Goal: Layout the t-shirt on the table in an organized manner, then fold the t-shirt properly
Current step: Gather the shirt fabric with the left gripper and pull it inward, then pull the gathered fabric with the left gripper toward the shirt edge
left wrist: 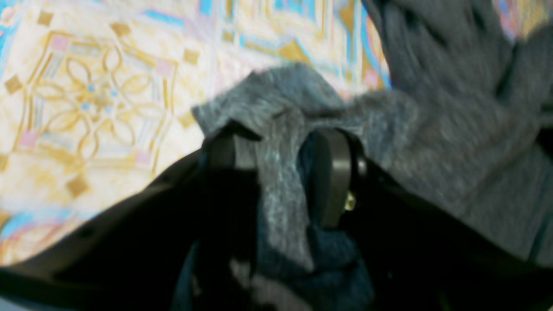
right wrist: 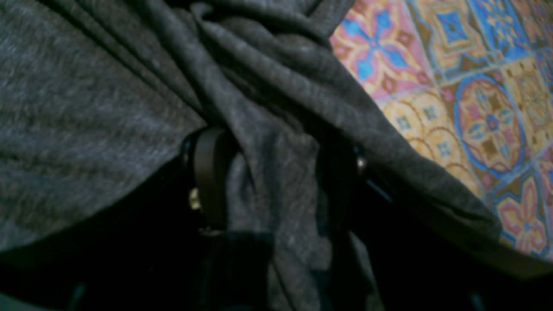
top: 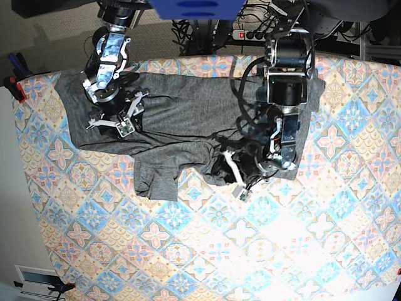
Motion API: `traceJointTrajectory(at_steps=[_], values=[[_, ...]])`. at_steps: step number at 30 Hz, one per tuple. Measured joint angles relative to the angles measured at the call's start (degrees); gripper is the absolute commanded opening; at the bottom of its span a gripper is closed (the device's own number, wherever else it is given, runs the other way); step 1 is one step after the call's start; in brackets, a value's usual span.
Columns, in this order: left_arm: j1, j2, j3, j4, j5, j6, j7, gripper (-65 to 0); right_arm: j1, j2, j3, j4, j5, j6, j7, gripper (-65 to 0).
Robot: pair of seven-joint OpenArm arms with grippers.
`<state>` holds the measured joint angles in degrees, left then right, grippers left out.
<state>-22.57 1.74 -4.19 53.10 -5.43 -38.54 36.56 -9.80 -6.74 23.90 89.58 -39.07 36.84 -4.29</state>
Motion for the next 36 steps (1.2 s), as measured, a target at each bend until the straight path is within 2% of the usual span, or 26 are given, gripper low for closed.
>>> traceJointTrajectory(at_steps=[3, 4, 7, 9, 14, 18, 21, 24, 27, 32, 36], values=[[-1.73, -0.02, 3.43, -2.93, -0.46, 0.17, -0.85, -40.9, -0.02, -0.07, 0.00, 0.00, -0.13, 0.02, 0.02, -33.0], [-1.88, -0.09, 4.42, -2.97, -0.44, 0.22, -0.85, -43.5, -0.02, -0.07, 0.00, 0.00, -0.15, 0.00, 0.02, -33.0], [-1.70, 0.04, 6.67, -3.04, -0.61, 0.42, -1.31, -56.6, -0.02, -0.07, 0.00, 0.00, -0.15, 0.00, 0.02, -33.0], [-1.70, 0.46, 6.78, -3.19, -0.72, 0.42, -1.20, -60.4, 0.00, -0.07, 0.00, 0.00, -0.13, 0.00, 0.02, -33.0], [-1.77, 0.48, 6.80, -3.19, -0.94, 0.42, -1.01, -60.6, 0.00, -0.07, 0.00, 0.00, -0.15, 0.00, 0.02, -33.0], [-2.32, 0.87, 6.75, -2.29, -0.94, 0.44, 1.57, -61.0, 0.13, -0.07, 0.00, 0.00, -0.17, 0.04, 0.00, -33.0], [-0.46, 2.27, 7.21, 6.23, 0.98, 0.13, 10.34, -61.4, 0.17, -0.09, 0.02, -0.11, -0.35, 0.02, 0.02, -33.0], [2.69, 4.15, 7.41, 17.77, 1.31, -0.11, 13.68, -61.4, 0.28, -0.09, 0.04, -0.28, -0.35, 0.02, 0.02, -33.0], [3.37, 4.44, 7.54, 25.99, 0.44, -0.33, 17.66, -61.5, 0.28, -0.07, 0.04, -0.28, -0.33, 0.07, 0.07, -33.0], [5.84, 3.67, 7.17, 34.32, 1.14, 0.00, 23.41, -61.5, 0.28, -0.07, 0.04, -0.31, -0.35, 0.02, 0.04, -33.0], [8.83, 3.82, 7.15, 41.48, 1.09, -0.44, 25.92, -61.6, 0.28, -0.09, 0.04, -0.33, -0.33, 0.00, 0.07, -33.0]])
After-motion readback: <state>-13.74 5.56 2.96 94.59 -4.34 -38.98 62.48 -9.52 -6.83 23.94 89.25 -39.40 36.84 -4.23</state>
